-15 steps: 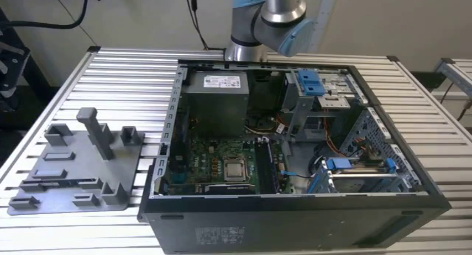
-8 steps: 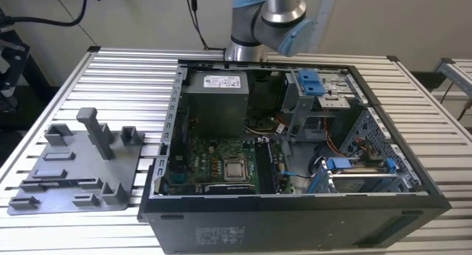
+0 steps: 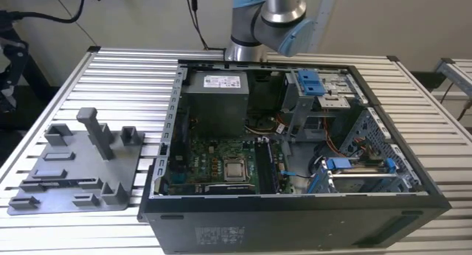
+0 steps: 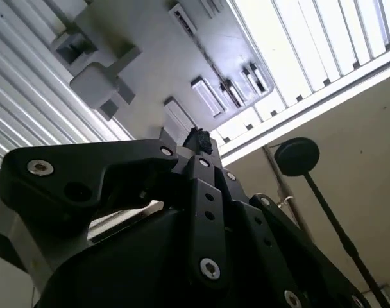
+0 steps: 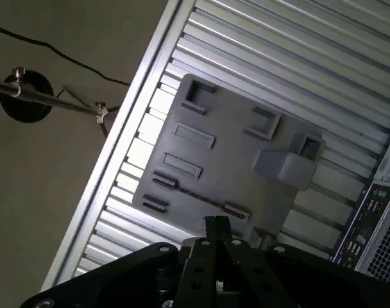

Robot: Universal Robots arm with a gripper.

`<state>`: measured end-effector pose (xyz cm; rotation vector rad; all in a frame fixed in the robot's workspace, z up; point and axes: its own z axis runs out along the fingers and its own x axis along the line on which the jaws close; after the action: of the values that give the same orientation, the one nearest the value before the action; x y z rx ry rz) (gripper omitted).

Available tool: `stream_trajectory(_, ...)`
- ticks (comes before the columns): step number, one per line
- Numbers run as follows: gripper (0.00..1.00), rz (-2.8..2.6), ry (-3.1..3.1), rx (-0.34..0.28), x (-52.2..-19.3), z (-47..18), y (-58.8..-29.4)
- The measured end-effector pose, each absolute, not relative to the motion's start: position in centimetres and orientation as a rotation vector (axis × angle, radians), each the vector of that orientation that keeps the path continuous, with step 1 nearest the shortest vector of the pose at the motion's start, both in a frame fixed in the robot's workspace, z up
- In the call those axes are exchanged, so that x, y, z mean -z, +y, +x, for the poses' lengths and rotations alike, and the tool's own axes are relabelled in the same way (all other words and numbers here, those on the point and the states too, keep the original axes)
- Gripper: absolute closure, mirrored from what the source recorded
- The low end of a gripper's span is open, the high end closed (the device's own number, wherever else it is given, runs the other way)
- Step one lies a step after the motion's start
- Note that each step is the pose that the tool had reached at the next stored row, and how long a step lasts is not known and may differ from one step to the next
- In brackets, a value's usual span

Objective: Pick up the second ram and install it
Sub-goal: 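Pick up the second ram and move it above second insertion slot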

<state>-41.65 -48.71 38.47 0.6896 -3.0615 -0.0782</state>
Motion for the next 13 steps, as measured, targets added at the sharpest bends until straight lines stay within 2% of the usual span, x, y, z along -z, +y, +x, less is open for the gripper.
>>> stream_trajectory(13,0.89,1.037,-2.956,0.076,-38.44,-41.65,-48.71)
